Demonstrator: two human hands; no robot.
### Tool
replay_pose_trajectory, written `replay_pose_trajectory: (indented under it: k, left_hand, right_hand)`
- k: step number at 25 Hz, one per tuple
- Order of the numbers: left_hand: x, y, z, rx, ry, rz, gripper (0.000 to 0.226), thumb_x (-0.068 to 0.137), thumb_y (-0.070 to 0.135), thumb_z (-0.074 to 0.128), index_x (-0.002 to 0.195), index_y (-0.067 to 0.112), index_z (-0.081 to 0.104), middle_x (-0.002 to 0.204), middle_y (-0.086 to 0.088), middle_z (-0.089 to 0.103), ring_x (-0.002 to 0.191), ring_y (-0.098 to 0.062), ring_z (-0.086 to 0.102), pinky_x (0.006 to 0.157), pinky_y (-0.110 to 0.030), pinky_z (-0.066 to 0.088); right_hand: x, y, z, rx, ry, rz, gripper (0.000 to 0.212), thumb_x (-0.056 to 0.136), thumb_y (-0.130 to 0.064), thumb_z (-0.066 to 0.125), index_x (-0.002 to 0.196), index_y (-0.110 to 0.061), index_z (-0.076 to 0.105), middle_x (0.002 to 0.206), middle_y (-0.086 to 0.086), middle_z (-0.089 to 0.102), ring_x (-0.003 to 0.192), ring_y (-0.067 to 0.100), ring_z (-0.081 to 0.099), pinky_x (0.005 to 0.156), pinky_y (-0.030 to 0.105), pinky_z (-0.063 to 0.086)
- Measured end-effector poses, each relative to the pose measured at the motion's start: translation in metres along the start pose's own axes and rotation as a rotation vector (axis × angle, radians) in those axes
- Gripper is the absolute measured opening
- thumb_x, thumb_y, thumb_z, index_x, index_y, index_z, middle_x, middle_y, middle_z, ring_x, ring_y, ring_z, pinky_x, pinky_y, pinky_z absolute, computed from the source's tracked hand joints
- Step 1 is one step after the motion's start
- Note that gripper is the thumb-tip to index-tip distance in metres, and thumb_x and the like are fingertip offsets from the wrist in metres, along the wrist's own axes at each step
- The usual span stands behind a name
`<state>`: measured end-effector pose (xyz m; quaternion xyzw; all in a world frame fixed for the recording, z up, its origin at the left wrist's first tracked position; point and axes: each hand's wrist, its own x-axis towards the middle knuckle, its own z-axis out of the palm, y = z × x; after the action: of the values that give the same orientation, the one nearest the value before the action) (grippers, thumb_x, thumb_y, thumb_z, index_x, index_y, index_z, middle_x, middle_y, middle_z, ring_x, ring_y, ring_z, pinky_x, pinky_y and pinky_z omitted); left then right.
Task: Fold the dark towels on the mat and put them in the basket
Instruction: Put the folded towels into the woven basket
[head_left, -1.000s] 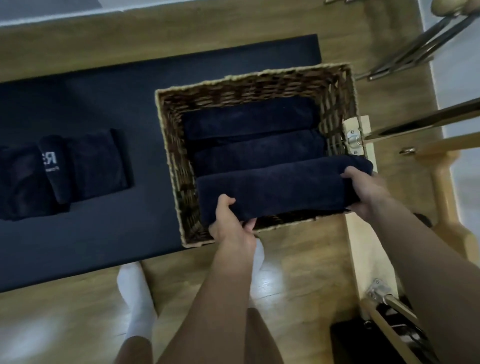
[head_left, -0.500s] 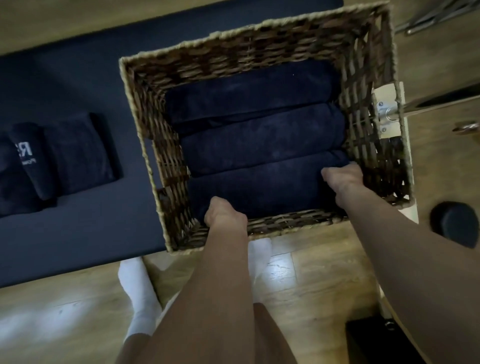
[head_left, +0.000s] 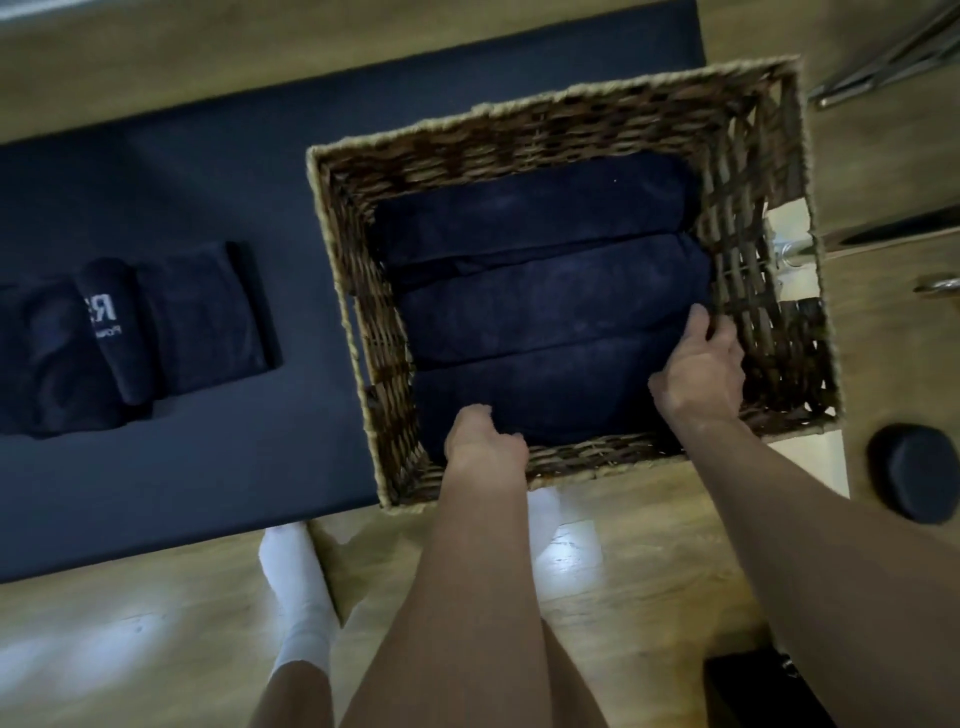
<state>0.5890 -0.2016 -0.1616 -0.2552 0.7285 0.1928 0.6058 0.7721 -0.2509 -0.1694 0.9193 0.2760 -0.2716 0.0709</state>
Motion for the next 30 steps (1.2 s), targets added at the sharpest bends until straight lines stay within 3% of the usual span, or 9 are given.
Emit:
replay_pose_trajectory:
  k: [4,8,12,14,17,21,24,27,30]
  left_hand:
    - [-0.057,0.03,-0.007,-0.149,-0.184,-0.021,0.04,0.095,-0.002,0.052,0.135,-0.001,0.046,0.141,-0.027,0.044,0.127,-0.039,0.048,0.109,-0.046,0.042]
    - [-0.108,0.085,-0.041,-0.079,-0.326,0.217,0.023,0.098,0.003,0.051,0.119,-0.006,0.056,0.113,-0.026,0.065,0.092,-0.027,0.068,0.088,-0.035,0.057]
    - [-0.108,0.174,-0.088,-0.05,-0.24,0.524,0.018,0.098,0.003,0.053,0.112,-0.002,0.063,0.095,-0.019,0.069,0.082,-0.024,0.071,0.077,-0.031,0.061]
    - [-0.09,0.226,-0.115,0.002,-0.158,0.619,0.013,0.097,0.004,0.055,0.106,0.001,0.065,0.095,-0.018,0.069,0.083,-0.024,0.071,0.076,-0.03,0.061]
    - [-0.052,0.293,-0.145,0.15,-0.041,0.716,0.013,0.095,0.006,0.054,0.089,0.008,0.065,0.088,-0.011,0.066,0.08,-0.022,0.066,0.079,-0.032,0.059]
    - [0.008,0.361,-0.158,0.459,0.123,0.881,0.019,0.091,0.015,0.057,0.102,0.01,0.071,0.097,-0.008,0.071,0.094,-0.025,0.068,0.087,-0.038,0.058]
    - [0.045,0.394,-0.156,0.721,0.205,0.997,0.022,0.096,0.016,0.055,0.115,0.013,0.066,0.113,-0.005,0.068,0.102,-0.02,0.064,0.088,-0.028,0.052]
    - [0.068,0.415,-0.15,0.924,0.355,1.131,0.025,0.097,0.012,0.052,0.119,0.013,0.064,0.119,-0.005,0.065,0.105,-0.02,0.062,0.072,-0.022,0.041]
    - [0.088,0.424,-0.146,1.051,0.369,1.211,0.024,0.098,0.015,0.053,0.121,0.01,0.06,0.124,-0.008,0.061,0.11,-0.023,0.06,0.073,-0.023,0.036]
  right_hand:
    - [-0.065,-0.067,-0.007,0.439,0.189,-0.092,0.064,0.085,-0.011,0.068,0.143,-0.013,0.041,0.146,0.011,0.038,0.129,0.027,0.044,0.106,0.029,0.035]
    - [-0.15,-0.177,-0.005,0.96,0.22,-0.036,0.032,0.09,-0.013,0.061,0.122,-0.018,0.058,0.116,0.002,0.059,0.097,0.005,0.06,0.079,0.009,0.043]
    - [-0.207,-0.275,0.015,1.19,0.033,-0.125,0.017,0.093,-0.013,0.059,0.108,-0.019,0.063,0.097,-0.004,0.066,0.084,0.002,0.065,0.08,0.02,0.053]
    - [-0.223,-0.318,0.037,1.184,-0.14,-0.164,0.012,0.094,-0.017,0.059,0.103,-0.022,0.063,0.096,-0.004,0.068,0.092,0.012,0.067,0.088,0.034,0.055]
    - [-0.233,-0.373,0.076,1.098,-0.31,-0.185,0.011,0.095,-0.025,0.059,0.105,-0.021,0.063,0.096,-0.006,0.066,0.092,0.011,0.065,0.089,0.036,0.055]
    - [-0.215,-0.426,0.123,0.939,-0.337,-0.213,0.026,0.096,-0.03,0.059,0.117,-0.015,0.06,0.09,-0.014,0.057,0.082,0.0,0.055,0.075,0.016,0.044]
    - [-0.195,-0.453,0.165,0.836,-0.347,-0.226,0.026,0.095,-0.03,0.061,0.116,-0.015,0.059,0.086,-0.015,0.054,0.083,0.004,0.054,0.067,0.013,0.039]
    - [-0.186,-0.472,0.198,0.767,-0.38,-0.299,0.023,0.095,-0.027,0.062,0.116,-0.018,0.06,0.089,-0.014,0.057,0.087,0.005,0.057,0.075,0.016,0.044]
    - [-0.183,-0.487,0.218,0.734,-0.351,-0.373,0.019,0.094,-0.021,0.062,0.113,-0.018,0.062,0.099,-0.006,0.064,0.093,0.01,0.06,0.084,0.024,0.05]
